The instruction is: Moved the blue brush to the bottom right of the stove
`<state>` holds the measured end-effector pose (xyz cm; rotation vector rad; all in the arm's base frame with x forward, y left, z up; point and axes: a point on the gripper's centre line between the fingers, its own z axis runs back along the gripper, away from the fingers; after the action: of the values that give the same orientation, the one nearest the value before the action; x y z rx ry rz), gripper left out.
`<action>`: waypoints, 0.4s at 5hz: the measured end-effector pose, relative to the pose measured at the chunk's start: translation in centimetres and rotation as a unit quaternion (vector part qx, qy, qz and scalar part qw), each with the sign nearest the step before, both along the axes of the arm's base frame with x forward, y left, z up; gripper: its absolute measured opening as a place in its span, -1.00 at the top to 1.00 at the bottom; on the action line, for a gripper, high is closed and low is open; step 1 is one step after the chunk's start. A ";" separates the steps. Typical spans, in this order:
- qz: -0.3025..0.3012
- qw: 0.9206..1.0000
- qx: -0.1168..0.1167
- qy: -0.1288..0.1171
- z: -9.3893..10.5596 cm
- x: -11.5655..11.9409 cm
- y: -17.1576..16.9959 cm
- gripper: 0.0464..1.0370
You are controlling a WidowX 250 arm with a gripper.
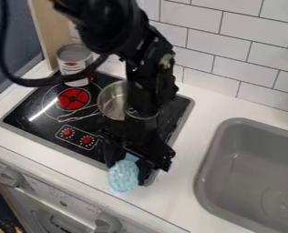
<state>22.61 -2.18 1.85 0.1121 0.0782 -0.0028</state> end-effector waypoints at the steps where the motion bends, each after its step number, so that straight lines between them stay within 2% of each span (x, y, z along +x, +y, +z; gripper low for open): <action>1: -0.009 1.000 -0.018 0.011 -0.5 1.6 -0.8 -0.40; 2: -0.009 1.000 -0.019 0.009 -0.6 2.8 -1.0 -0.40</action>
<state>25.46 -3.18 1.25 0.0747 0.0942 -0.0222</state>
